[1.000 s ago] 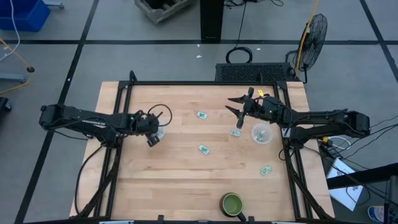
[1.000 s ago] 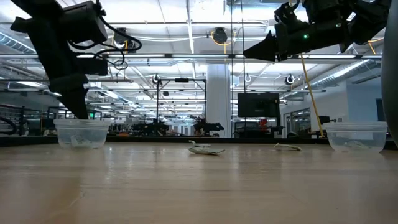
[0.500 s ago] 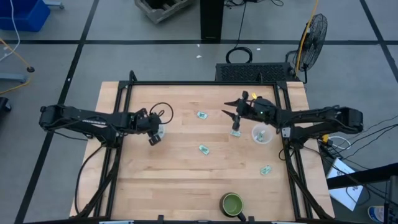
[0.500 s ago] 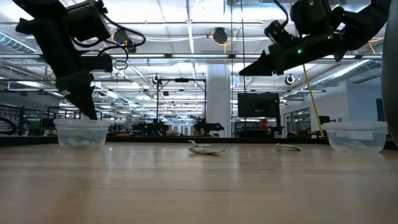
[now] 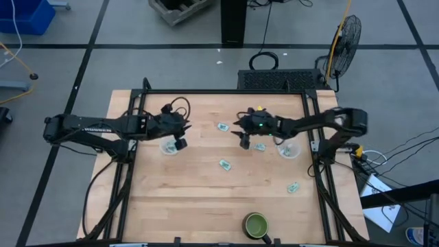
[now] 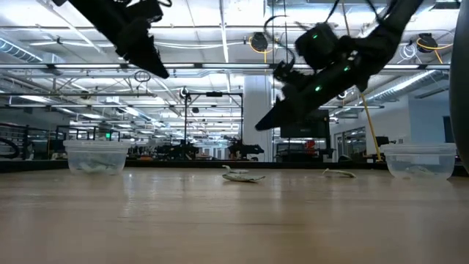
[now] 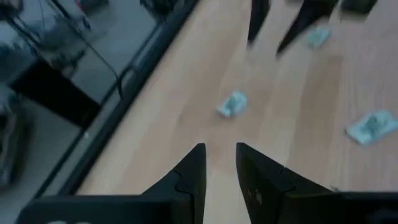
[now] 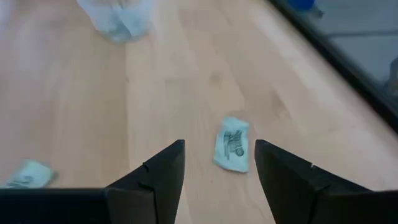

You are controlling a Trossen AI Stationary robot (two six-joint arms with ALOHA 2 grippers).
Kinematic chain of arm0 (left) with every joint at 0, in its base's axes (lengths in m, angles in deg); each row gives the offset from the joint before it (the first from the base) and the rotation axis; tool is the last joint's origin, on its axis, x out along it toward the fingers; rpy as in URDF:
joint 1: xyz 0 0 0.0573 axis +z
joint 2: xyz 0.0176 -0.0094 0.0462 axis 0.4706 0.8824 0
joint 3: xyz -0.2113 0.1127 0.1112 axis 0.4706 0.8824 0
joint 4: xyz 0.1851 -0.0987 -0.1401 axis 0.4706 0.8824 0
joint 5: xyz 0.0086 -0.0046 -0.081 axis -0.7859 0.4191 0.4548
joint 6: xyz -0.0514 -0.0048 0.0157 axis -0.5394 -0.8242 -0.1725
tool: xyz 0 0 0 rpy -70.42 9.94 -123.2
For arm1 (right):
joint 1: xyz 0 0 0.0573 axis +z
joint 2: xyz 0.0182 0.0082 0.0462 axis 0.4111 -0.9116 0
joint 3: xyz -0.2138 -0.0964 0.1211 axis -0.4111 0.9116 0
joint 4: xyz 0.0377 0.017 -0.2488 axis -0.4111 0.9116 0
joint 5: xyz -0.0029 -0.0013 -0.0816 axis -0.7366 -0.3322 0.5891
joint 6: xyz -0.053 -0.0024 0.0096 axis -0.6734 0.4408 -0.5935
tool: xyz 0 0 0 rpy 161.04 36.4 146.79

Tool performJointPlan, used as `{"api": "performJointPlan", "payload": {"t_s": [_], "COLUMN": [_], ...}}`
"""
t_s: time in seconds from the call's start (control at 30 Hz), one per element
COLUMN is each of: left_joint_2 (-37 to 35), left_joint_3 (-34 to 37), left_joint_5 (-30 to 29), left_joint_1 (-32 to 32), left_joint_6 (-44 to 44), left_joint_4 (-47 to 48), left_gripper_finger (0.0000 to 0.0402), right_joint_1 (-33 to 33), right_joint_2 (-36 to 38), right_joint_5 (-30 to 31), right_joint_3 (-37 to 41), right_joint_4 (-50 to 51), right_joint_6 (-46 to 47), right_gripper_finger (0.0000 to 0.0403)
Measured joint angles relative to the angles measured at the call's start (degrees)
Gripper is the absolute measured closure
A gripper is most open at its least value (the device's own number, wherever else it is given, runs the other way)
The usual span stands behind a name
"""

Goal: Pick and place Stevia / Truvia into bins
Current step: Put the stevia packet into the right transparent container

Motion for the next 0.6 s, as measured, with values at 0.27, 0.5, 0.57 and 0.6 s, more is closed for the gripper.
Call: {"api": "performJointPlan", "payload": {"t_s": [0.27, 0.5, 0.57, 0.6], "left_joint_2": [0.0, 0.0, 0.0, 0.0], "left_joint_3": [0.0, 0.0, 0.0, 0.0], "left_joint_5": [-0.08, -0.04, -0.04, -0.04], "left_joint_1": [0.0, 0.0, 0.0, 0.0], "left_joint_6": [4.28, 4.41, 4.41, 4.41], "left_joint_4": [-3.62, -3.53, -3.51, -3.51], "left_gripper_finger": [0.0307, 0.0307, 0.0307, 0.0307], "right_joint_1": [1.45, 3.05, 3.02, 3.01], "right_joint_2": [-13.34, -19.29, -20.28, -20.78], "right_joint_5": [3.08, 12.17, 11.62, 11.58], "right_joint_3": [-12.08, -19.28, -20.06, -20.46], "right_joint_4": [4.12, 9.82, 10.01, 9.79], "right_joint_6": [2.57, 0.87, 3.03, 4.24], "right_gripper_finger": [0.0215, 0.0217, 0.0217, 0.0217]}}
